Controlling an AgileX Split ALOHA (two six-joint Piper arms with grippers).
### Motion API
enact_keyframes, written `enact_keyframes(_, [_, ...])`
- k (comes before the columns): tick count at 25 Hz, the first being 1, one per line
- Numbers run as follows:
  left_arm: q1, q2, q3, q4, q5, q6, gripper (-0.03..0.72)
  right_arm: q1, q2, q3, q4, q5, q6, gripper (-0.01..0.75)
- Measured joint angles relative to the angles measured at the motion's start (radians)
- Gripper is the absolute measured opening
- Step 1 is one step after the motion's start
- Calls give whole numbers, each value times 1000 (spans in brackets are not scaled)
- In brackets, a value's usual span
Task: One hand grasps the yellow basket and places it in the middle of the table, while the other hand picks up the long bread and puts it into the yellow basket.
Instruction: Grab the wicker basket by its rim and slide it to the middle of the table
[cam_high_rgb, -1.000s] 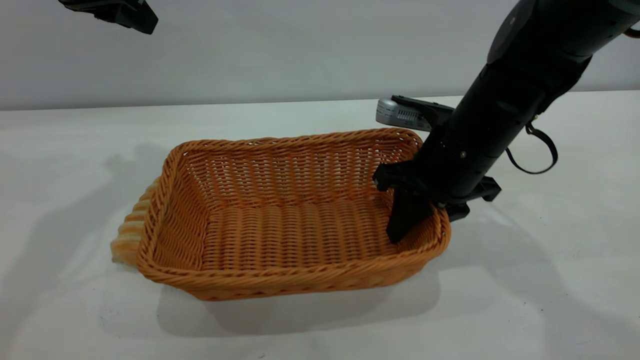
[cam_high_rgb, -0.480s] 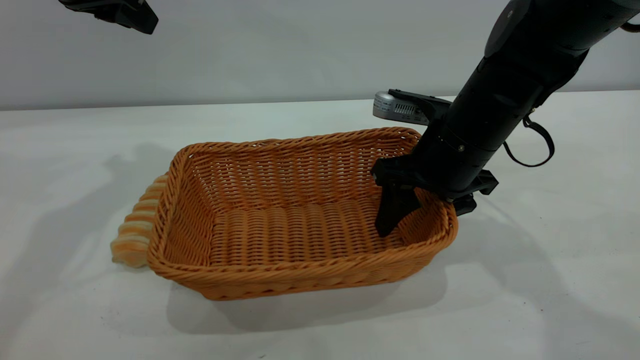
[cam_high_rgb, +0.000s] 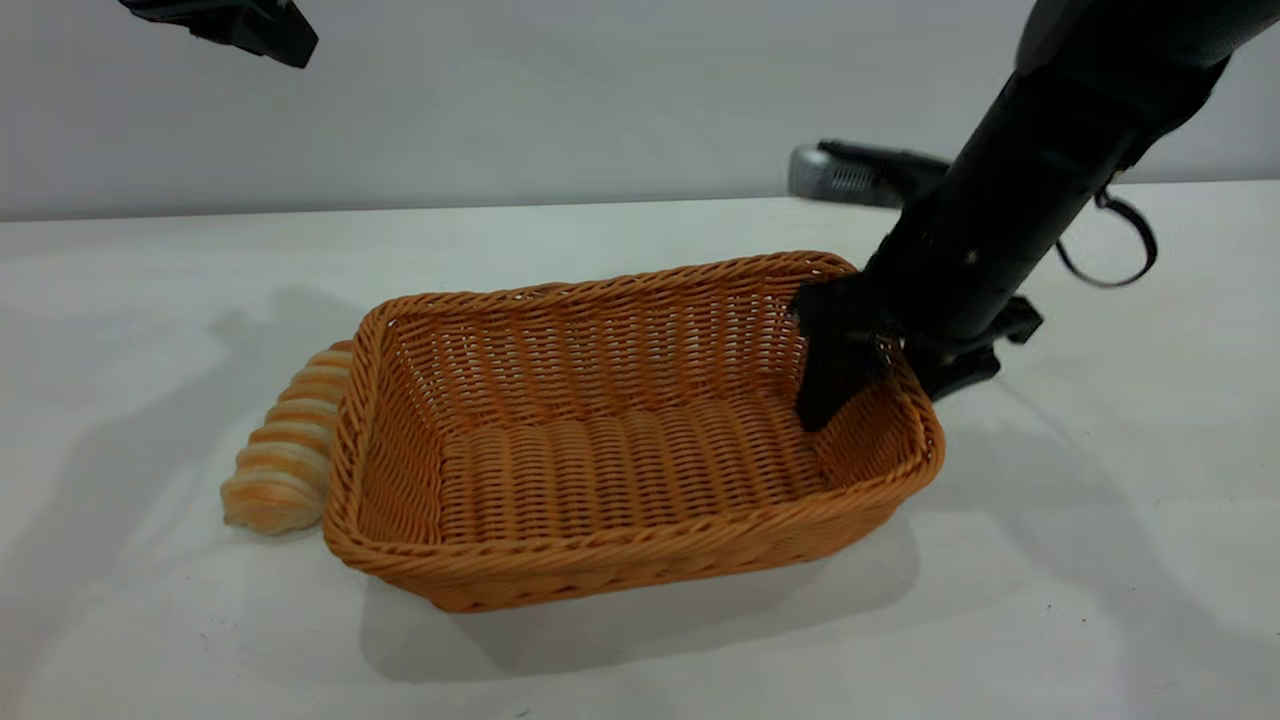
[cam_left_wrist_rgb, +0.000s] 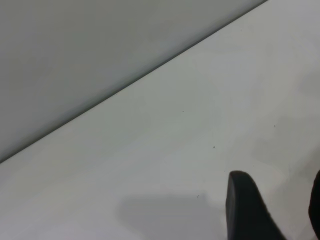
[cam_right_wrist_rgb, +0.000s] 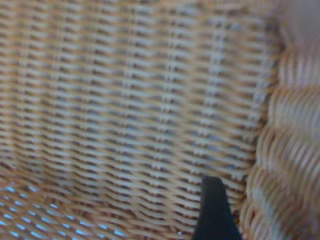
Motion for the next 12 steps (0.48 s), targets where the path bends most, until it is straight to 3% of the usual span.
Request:
enact_keyframes(7, [0, 0, 0, 0, 3, 0, 378, -3, -42, 0, -15, 1, 0, 518])
enact_keyframes(12, [0, 0, 0, 0, 14, 0, 378, -61, -158, 1, -60, -7, 0, 518])
